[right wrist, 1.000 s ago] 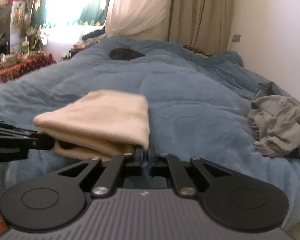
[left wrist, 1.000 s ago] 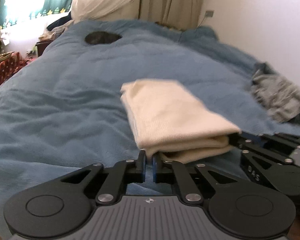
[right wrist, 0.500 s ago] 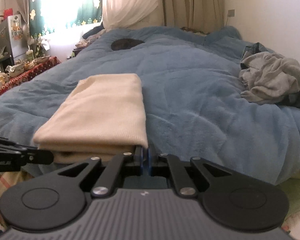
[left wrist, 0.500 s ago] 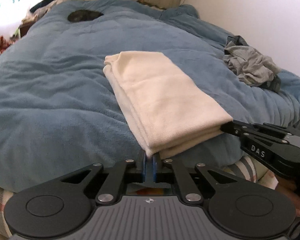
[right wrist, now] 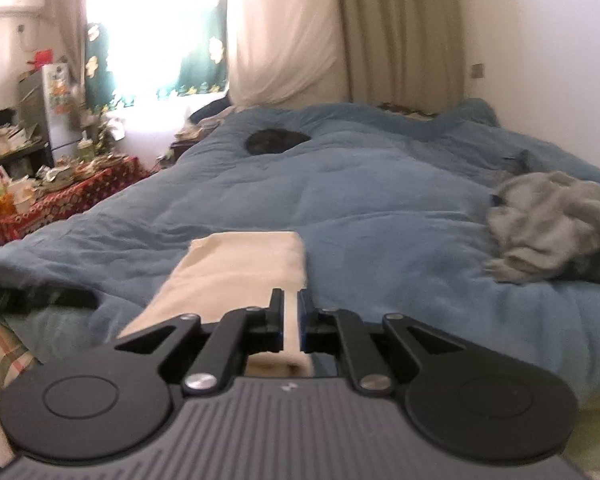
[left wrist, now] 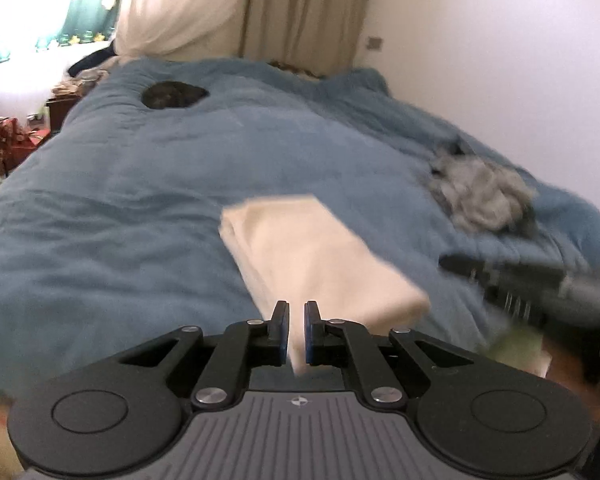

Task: Fold clothes

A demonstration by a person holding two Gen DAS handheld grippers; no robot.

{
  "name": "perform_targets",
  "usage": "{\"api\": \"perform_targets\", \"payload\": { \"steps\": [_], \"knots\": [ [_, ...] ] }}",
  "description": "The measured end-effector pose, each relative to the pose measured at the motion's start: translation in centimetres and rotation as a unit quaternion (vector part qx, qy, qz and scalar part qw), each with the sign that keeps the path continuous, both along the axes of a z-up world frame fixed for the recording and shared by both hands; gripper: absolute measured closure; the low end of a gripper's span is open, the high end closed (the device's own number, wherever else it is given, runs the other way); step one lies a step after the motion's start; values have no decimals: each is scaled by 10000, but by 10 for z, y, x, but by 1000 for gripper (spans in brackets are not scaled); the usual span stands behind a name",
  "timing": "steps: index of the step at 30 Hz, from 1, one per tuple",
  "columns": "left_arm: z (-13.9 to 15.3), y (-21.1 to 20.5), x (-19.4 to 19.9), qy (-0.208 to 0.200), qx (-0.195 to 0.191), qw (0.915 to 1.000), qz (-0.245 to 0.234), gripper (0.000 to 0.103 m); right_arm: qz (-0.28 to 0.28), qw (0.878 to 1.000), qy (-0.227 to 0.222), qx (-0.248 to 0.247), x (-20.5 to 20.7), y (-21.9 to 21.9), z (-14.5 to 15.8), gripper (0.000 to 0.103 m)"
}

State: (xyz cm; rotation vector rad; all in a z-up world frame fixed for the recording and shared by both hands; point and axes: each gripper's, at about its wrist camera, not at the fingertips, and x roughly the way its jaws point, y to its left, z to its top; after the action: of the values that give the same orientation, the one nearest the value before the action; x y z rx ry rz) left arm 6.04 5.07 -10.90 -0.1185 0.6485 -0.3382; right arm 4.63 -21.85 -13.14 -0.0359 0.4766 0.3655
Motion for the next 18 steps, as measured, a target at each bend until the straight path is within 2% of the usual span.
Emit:
{"api": "perform_targets", "payload": {
  "steps": [3, 5, 7, 9, 11, 12, 15, 18],
  "knots": [
    [-12, -6, 40, 417, -395, 9983, -56, 97, -9, 9997, 150, -171, 13, 16, -14, 96],
    [-27, -11, 56, 674, -330, 9972, 47, 98, -53, 9994, 289, -203, 16, 18, -25, 96],
    [-39, -11, 55, 743, -271, 9969, 35, 97, -48, 9991, 391, -162, 11, 12, -32, 96],
    [-44, -11, 48, 712, -200, 9973, 20, 97, 4, 9989, 434, -157, 5, 8, -35, 96],
    [-37, -9, 47, 645, -334, 9974, -21, 97, 59, 9989, 412, -225, 1, 7, -32, 95],
    [-34, -9, 46, 611, -407, 9973, -43, 98, 78, 9990, 385, -233, 2, 8, -28, 90],
    [-22, -7, 44, 510, -625, 9967, -106, 98, 251, 9994, 214, -87, 8, 17, -10, 90],
    [-21, -19, 58, 477, -505, 9974, -193, 98, 501, 9987, 67, -43, 21, 35, -1, 91]
  ]
}}
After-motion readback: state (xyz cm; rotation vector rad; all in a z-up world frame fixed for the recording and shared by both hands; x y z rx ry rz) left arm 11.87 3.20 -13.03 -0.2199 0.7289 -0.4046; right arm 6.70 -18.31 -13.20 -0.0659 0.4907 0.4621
